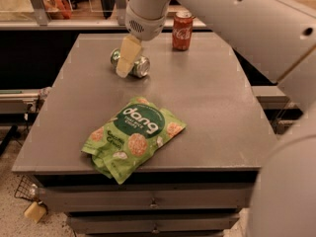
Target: Place green can upright
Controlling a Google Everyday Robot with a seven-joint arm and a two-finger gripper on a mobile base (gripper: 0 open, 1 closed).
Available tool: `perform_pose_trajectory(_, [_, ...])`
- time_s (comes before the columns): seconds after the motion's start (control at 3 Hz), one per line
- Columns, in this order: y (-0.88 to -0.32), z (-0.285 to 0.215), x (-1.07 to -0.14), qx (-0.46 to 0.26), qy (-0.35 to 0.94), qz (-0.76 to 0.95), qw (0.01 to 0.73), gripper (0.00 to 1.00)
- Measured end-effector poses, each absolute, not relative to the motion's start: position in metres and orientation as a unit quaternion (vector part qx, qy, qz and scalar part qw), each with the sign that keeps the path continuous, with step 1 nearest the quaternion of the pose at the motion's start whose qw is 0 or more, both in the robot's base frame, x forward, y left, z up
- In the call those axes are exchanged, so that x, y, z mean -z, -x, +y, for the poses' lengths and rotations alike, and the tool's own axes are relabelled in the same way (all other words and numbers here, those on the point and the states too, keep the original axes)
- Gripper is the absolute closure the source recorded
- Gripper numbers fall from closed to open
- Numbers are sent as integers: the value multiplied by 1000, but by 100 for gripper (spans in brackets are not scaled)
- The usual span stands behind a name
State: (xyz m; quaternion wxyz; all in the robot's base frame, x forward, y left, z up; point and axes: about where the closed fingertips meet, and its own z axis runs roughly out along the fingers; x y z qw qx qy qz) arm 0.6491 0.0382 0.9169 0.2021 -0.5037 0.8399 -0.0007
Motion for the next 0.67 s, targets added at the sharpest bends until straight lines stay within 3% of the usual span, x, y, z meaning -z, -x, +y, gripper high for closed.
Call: perform_pose_trajectory(0.67, [-707, 88, -886, -33, 453, 873, 179, 0])
